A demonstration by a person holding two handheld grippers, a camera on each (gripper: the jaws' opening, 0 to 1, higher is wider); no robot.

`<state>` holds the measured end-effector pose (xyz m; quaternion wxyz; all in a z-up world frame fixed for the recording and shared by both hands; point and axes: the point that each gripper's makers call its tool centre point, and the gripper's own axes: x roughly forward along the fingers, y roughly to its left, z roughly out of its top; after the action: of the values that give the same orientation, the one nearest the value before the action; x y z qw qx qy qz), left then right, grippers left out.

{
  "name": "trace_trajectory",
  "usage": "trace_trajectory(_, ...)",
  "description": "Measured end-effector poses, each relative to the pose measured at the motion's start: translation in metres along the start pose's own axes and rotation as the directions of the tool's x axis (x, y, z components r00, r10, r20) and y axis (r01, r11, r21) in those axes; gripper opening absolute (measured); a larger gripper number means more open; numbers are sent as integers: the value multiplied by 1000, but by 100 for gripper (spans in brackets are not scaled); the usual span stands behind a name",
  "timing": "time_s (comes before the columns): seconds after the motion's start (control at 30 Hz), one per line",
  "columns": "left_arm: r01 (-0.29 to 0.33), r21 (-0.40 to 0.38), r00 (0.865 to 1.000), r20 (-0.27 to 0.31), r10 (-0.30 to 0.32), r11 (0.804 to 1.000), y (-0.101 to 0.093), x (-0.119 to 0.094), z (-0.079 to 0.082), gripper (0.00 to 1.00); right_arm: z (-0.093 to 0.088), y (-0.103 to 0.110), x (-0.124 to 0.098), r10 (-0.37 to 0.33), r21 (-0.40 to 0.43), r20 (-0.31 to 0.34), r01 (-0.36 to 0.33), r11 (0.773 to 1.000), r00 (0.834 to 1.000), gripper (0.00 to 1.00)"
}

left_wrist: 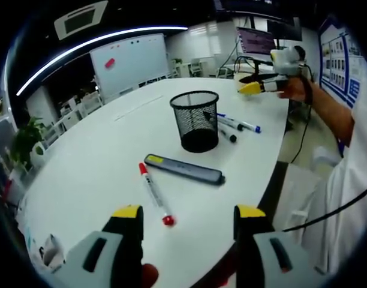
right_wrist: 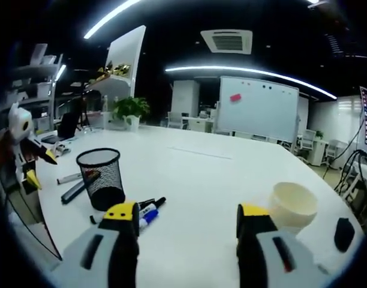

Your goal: Place the scattered laser pointers and whiteboard markers into the pen holder and stack the scattered paper cups together

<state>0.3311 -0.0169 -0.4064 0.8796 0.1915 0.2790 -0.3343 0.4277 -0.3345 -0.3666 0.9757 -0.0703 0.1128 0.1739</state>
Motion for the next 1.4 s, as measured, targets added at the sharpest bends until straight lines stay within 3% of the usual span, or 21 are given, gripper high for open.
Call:
trace_trajectory(1.03, 12, 10, 1000, -2, -12, 1000, -3, 5, 3, 61, -8, 12, -1, 47, -11, -48, -47, 999, 998, 65)
trace_trajectory(1.4, 12, 4, 1000, 1, -12, 1000, -4, 4, 2, 61, -18, 30, 2, 104, -28, -86, -107, 994, 991, 65)
